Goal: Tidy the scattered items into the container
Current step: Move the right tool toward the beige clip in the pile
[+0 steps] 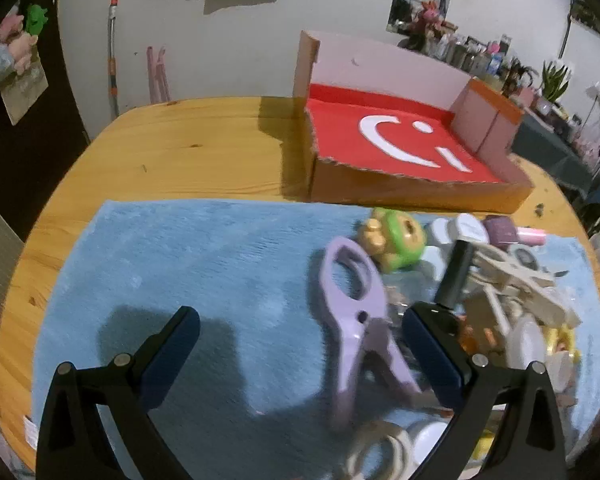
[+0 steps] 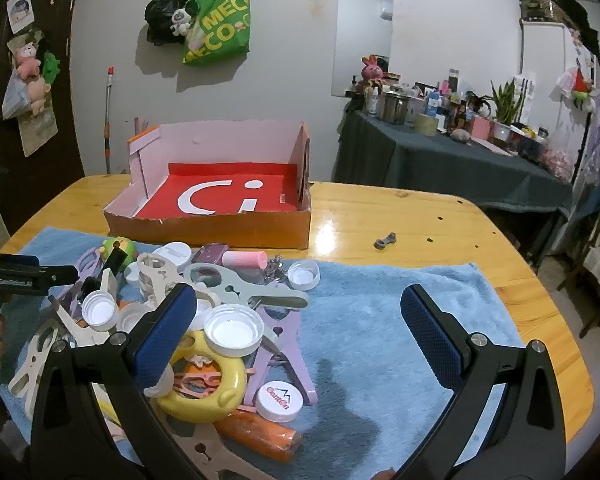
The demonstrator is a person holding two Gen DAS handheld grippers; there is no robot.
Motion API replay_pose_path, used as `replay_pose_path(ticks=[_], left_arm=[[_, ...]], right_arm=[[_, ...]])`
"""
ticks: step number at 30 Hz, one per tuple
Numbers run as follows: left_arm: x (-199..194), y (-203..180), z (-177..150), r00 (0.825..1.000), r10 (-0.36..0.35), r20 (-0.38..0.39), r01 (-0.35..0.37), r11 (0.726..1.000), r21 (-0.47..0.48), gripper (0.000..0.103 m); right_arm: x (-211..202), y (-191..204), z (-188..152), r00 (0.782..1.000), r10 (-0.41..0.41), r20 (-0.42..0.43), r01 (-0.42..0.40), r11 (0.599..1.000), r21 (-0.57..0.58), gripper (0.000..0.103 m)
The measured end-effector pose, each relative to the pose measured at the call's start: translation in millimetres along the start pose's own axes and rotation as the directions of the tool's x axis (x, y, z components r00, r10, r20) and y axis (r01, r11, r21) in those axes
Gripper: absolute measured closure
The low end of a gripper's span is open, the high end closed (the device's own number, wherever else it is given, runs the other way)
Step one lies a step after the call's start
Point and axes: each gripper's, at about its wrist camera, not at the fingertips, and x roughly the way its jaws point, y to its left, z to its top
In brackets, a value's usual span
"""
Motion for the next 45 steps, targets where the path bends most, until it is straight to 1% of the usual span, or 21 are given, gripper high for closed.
replay_pose_path(ticks=[6, 8, 11, 14, 19, 24, 30, 33, 37, 39, 40, 43, 45], left_arm=[[10.8, 0.9, 2.9, 0.997, -0.039, -0.064, 0.04, 0.999, 0.013, 0.0], [13.8, -2.0, 3.6, 0.996, -0.033, -0.077, 0.035, 0.999, 0.027, 0.0], [20.0, -4.6, 3.4, 0.996, -0.005, -0.091, 0.01, 0.999, 0.046, 0.0], [21.5, -3.1, 4.1, 0.995, -0.017, -0.096, 0.022, 0.999, 0.048, 0.0], [22.1, -4.6, 4.8, 0.995, -0.005, -0.1, 0.012, 0.998, 0.068, 0.0], [21.1, -3.1, 4.5, 0.994, -0.008, -0.105, 0.016, 0.997, 0.075, 0.0], [19.2, 0.0, 4.3, 0.994, -0.008, -0.11, 0.017, 0.997, 0.077, 0.0], [16.4, 0.2, 3.9, 0.995, 0.005, -0.102, 0.005, 0.996, 0.094, 0.0], [15.0, 1.9, 4.1, 0.995, 0.008, -0.1, 0.002, 0.995, 0.098, 0.0], [14.0, 2.5, 3.9, 0.995, 0.011, -0.095, -0.001, 0.995, 0.098, 0.0], [13.2, 2.6, 3.9, 0.996, 0.014, -0.092, -0.005, 0.995, 0.1, 0.0], [13.2, 1.5, 2.3, 0.996, 0.019, -0.091, -0.009, 0.994, 0.106, 0.0], [14.4, 0.1, 1.4, 0.995, 0.018, -0.096, -0.008, 0.994, 0.111, 0.0]], right_arm=[[2.1, -0.4, 1.3, 1.0, 0.002, -0.011, -0.002, 1.0, -0.004, 0.0], [4.3, -0.7, 1.9, 1.0, 0.009, -0.023, -0.009, 1.0, -0.002, 0.0], [7.7, -1.9, 3.4, 0.999, 0.028, -0.042, -0.028, 1.0, 0.007, 0.0], [11.3, -1.9, 3.2, 0.998, 0.027, -0.056, -0.027, 1.0, 0.004, 0.0], [20.2, -8.0, 2.0, 0.995, 0.026, -0.099, -0.026, 1.0, 0.008, 0.0], [24.2, -25.7, 1.5, 0.99, 0.045, -0.133, -0.038, 0.998, 0.056, 0.0], [28.3, -46.2, 1.6, 0.981, 0.099, -0.167, -0.079, 0.989, 0.127, 0.0], [28.0, -50.7, 0.0, 0.98, 0.102, -0.17, -0.078, 0.987, 0.143, 0.0], [27.3, -48.9, -1.2, 0.981, 0.097, -0.168, -0.076, 0.989, 0.125, 0.0], [25.4, -44.6, -2.2, 0.979, 0.107, -0.173, -0.09, 0.991, 0.102, 0.0], [23.5, -42.4, -3.1, 0.975, 0.125, -0.182, -0.111, 0.99, 0.086, 0.0], [15.1, -35.3, -10.8, 0.957, 0.197, -0.215, -0.193, 0.98, 0.041, 0.0], [10.0, -30.1, -17.7, 0.945, 0.217, -0.243, -0.221, 0.975, 0.01, 0.0]])
